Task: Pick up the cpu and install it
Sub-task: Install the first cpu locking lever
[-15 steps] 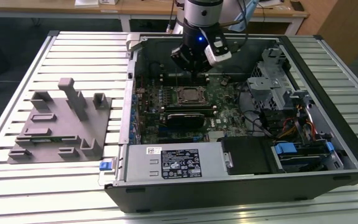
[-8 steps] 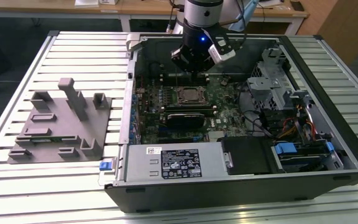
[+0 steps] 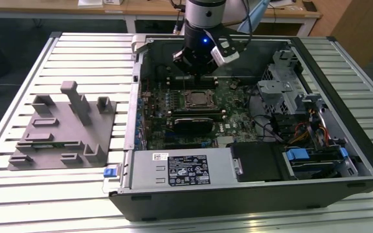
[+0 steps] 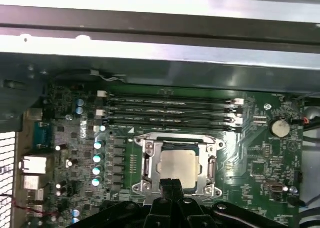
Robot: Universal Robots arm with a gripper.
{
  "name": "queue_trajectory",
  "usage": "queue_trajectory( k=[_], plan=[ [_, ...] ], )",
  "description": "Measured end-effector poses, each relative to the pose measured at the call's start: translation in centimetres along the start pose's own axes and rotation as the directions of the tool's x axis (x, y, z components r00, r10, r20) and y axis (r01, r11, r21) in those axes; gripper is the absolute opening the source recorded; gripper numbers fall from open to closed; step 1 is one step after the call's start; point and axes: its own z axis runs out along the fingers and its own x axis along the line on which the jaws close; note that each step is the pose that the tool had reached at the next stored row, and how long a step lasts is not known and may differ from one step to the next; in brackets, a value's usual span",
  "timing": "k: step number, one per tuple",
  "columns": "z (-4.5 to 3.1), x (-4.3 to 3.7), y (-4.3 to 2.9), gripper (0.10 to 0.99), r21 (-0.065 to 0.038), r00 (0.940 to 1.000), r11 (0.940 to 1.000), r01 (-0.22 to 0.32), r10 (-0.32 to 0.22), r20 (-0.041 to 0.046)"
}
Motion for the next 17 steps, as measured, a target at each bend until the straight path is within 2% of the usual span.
queue_trajectory(
  k=[8, 17],
  plan=[
    [-0.01, 1.33, 0.05, 0.106, 0.0, 1.0, 1.0, 0.0, 0.0, -0.0001],
    [-0.01, 2.03, 0.08, 0.106, 0.0, 1.0, 1.0, 0.0, 0.0, -0.0001]
  ],
)
